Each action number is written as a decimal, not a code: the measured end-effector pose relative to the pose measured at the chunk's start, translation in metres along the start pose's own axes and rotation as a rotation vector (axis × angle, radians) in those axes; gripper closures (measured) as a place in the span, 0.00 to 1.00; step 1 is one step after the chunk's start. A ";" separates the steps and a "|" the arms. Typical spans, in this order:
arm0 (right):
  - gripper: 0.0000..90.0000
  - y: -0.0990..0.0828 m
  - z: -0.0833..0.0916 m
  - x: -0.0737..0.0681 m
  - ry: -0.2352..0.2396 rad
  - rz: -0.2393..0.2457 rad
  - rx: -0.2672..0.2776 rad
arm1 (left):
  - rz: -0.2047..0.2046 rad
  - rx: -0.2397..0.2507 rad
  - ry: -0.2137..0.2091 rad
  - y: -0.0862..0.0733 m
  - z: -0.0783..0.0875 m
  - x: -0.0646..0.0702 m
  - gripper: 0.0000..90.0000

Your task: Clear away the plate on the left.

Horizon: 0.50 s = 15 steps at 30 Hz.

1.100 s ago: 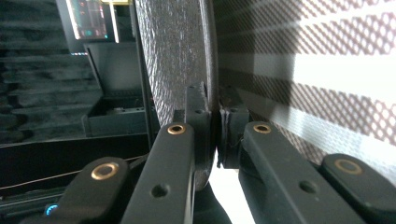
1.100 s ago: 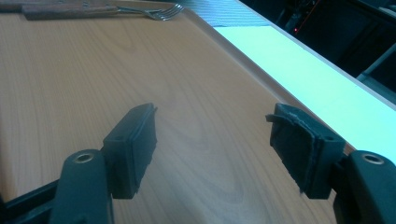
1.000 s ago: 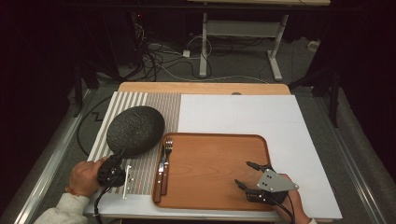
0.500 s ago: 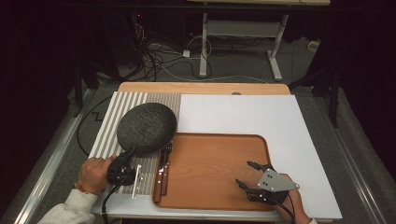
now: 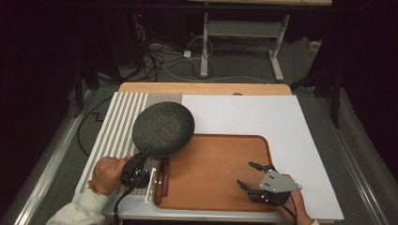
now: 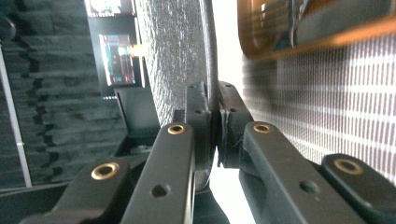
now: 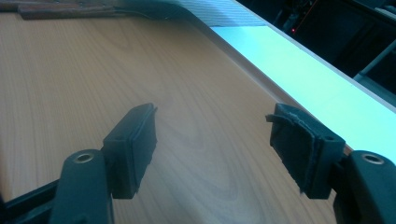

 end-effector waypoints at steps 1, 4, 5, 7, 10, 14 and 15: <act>0.36 0.000 0.000 0.000 0.000 0.000 0.001 | -0.004 0.008 0.003 0.003 0.001 -0.001 0.93; 0.36 0.000 0.000 0.001 -0.003 0.000 -0.001 | -0.017 0.033 0.007 0.013 0.003 -0.003 0.93; 0.36 0.000 0.000 0.001 -0.005 -0.001 0.000 | -0.019 0.043 0.010 0.017 0.004 -0.003 0.93; 0.36 0.000 0.001 0.002 -0.007 -0.003 0.001 | -0.028 0.059 0.014 0.023 0.005 -0.004 0.93; 0.36 -0.001 0.002 0.003 -0.011 -0.007 0.000 | -0.035 0.084 0.020 0.031 0.008 -0.006 0.93; 0.36 -0.002 0.003 0.004 -0.018 -0.008 0.001 | -0.050 0.110 0.036 0.042 0.012 -0.008 0.93; 0.36 -0.002 0.004 0.005 -0.020 -0.010 0.001 | -0.049 0.120 0.031 0.045 0.013 -0.009 0.93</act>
Point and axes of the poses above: each handheld gripper's, and its own axes: z roughly backward along the jaws, y roughly out of its top, x roughly to its right, the point moved 6 cm from there along -z, roughly forward along the jaws, and after that the axes turned 12 degrees about -y, right-handed, at the moved point
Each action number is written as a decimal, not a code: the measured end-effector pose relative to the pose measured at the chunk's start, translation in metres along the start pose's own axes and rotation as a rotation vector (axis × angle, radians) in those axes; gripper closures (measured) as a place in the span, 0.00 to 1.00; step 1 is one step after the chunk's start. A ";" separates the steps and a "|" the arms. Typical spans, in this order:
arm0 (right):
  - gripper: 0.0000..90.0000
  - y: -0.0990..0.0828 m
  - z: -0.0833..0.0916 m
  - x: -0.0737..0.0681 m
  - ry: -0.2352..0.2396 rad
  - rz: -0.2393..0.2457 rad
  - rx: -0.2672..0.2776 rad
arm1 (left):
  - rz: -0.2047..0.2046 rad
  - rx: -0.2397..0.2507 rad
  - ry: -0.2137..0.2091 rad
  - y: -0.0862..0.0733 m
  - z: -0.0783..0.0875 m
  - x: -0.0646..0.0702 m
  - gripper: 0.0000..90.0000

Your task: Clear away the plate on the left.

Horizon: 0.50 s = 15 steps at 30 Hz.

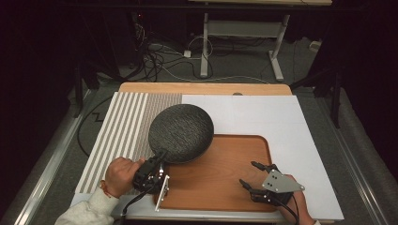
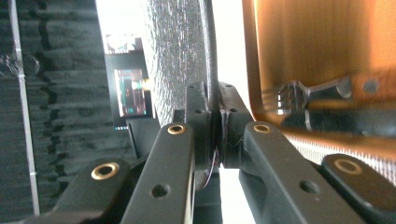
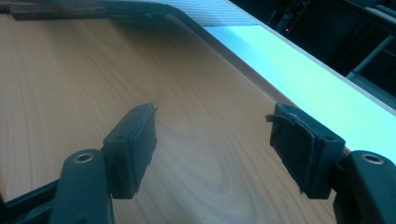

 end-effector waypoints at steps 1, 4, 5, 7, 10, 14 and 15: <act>0.36 0.000 0.000 0.001 -0.003 -0.001 -0.001 | -0.005 0.007 0.001 0.003 0.001 0.000 0.93; 0.36 -0.001 0.001 0.001 -0.008 -0.005 -0.004 | -0.020 0.023 0.006 0.010 0.003 0.000 0.93; 0.36 -0.002 0.001 0.002 -0.010 -0.004 -0.006 | -0.025 0.031 0.004 0.013 0.003 0.000 0.93; 0.36 -0.003 0.002 0.003 -0.015 -0.009 -0.008 | -0.021 0.047 0.000 0.017 0.004 0.002 0.92; 0.36 -0.003 0.003 0.005 -0.023 -0.011 -0.006 | -0.036 0.066 -0.003 0.024 0.006 0.003 0.92; 0.36 -0.004 0.003 0.006 -0.026 -0.010 -0.007 | -0.048 0.089 -0.005 0.032 0.008 0.005 0.92; 0.36 -0.004 0.003 0.006 -0.026 -0.010 -0.007 | -0.055 0.089 -0.005 0.034 0.009 0.005 0.92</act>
Point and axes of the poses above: each handheld gripper's, and its own axes: z roughly backward along the jaws, y roughly out of its top, x roughly to its right, the point moved 6 cm from there along -z, roughly forward along the jaws, and after that the axes turned 12 degrees about -y, right-handed, at the moved point
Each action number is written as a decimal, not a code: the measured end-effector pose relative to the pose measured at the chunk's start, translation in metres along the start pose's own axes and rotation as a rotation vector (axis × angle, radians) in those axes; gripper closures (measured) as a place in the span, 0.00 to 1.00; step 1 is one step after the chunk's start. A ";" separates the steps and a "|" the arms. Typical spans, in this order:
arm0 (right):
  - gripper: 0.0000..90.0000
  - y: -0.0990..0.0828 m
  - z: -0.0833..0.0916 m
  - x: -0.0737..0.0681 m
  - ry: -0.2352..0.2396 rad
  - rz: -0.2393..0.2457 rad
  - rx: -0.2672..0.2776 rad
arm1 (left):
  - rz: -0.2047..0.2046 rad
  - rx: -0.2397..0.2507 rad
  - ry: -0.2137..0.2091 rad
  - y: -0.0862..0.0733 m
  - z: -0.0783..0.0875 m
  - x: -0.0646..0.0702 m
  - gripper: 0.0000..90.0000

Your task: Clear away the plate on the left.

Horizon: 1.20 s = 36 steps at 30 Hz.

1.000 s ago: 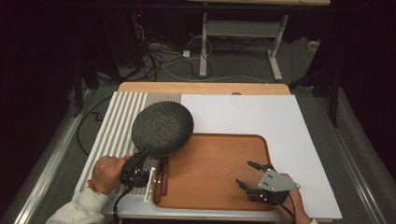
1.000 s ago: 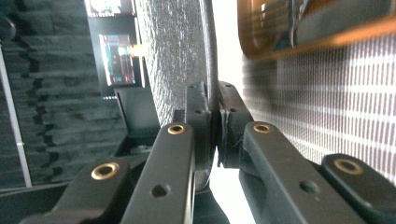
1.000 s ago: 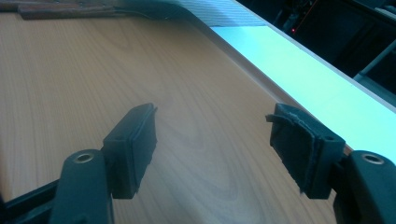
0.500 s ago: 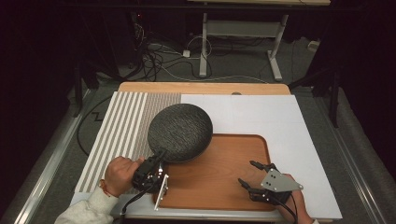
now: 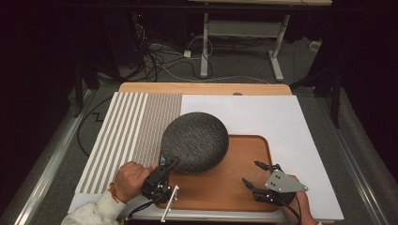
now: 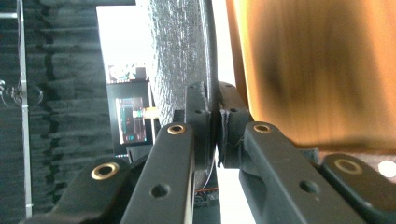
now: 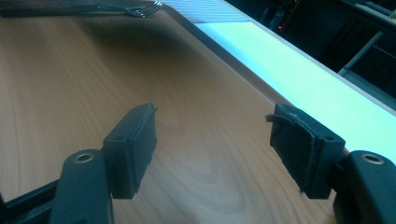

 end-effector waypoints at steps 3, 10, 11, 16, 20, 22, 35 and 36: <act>0.36 -0.001 0.000 0.002 -0.010 -0.003 0.001 | 0.003 0.022 -0.005 0.006 0.001 0.002 0.92; 0.36 -0.001 0.002 0.006 -0.026 -0.009 0.007 | -0.026 0.055 -0.038 0.020 0.003 0.010 0.92; 0.36 -0.001 0.002 0.006 -0.030 -0.011 0.005 | -0.031 0.058 -0.045 0.022 0.003 0.011 0.92; 0.36 -0.001 0.003 0.007 -0.035 -0.014 0.005 | -0.042 0.084 -0.065 0.030 0.005 0.015 0.92; 0.36 -0.001 0.003 0.007 -0.037 -0.013 0.005 | -0.050 0.116 -0.094 0.037 0.006 0.020 0.92; 0.36 -0.001 0.003 0.007 -0.036 -0.014 0.003 | -0.046 0.127 -0.114 0.040 0.006 0.022 0.92; 0.36 -0.002 0.002 0.006 -0.029 -0.012 -0.001 | -0.068 0.154 -0.190 0.041 -0.009 0.032 0.89; 0.36 -0.002 0.001 0.006 -0.029 -0.012 -0.002 | -0.063 0.157 -0.195 0.040 -0.010 0.031 0.89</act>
Point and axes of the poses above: each handheld gripper's, and its own axes: z roughly backward along the jaws, y roughly out of its top, x roughly to its right, the point moved 6 cm from there along -z, roughly forward along the jaws, and after that the axes turned 12 degrees about -y, right-handed, at the moved point
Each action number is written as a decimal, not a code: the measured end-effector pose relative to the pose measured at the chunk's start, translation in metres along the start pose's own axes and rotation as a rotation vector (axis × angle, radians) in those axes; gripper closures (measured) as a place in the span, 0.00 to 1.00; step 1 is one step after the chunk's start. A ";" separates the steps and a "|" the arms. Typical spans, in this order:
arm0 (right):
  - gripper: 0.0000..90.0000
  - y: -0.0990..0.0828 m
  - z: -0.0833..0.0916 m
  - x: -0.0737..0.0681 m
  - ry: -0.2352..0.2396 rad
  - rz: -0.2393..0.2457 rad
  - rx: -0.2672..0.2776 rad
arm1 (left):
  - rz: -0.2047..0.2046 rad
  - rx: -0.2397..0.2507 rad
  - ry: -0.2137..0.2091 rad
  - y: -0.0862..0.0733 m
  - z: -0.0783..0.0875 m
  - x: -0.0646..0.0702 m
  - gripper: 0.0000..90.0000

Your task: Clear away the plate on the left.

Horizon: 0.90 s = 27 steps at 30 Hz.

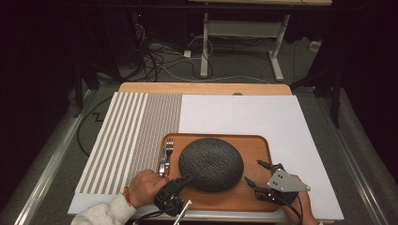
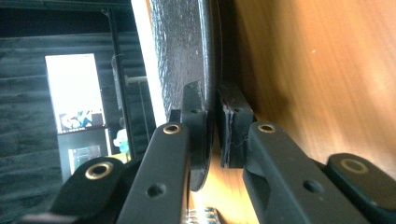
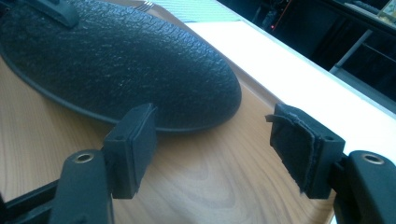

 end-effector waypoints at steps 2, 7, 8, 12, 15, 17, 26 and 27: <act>0.36 0.000 0.000 0.000 0.002 0.001 -0.002 | 0.009 -0.001 -0.007 -0.002 -0.002 -0.001 0.89; 0.36 0.000 -0.001 -0.002 0.007 0.006 -0.005 | 0.029 0.002 -0.029 -0.005 -0.008 -0.004 0.88; 0.36 -0.001 -0.001 -0.002 0.007 0.005 -0.007 | 0.037 -0.006 -0.033 -0.006 -0.009 -0.005 0.88; 0.36 -0.001 -0.001 -0.002 0.009 0.007 -0.008 | 0.070 -0.003 -0.062 -0.012 -0.013 -0.008 0.87; 0.36 -0.001 -0.002 -0.002 0.011 0.006 -0.009 | 0.100 0.000 -0.079 -0.016 -0.013 -0.008 0.81; 0.36 -0.001 -0.002 -0.002 0.012 0.007 -0.009 | 0.127 0.008 -0.090 -0.017 -0.013 -0.008 0.80; 0.36 -0.001 -0.001 -0.002 0.011 0.010 -0.006 | 0.171 -0.001 -0.131 -0.022 -0.011 -0.009 0.70; 0.36 -0.001 -0.001 -0.002 0.012 0.008 -0.007 | 0.178 0.002 -0.134 -0.022 -0.010 -0.009 0.67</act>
Point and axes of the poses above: each handheld gripper's, and its own axes: z roughly backward along the jaws, y roughly out of its top, x roughly to its right, the point moved 6 cm from there along -z, roughly forward along the jaws, and after that the axes turned 12 degrees about -y, right-handed, at the moved point
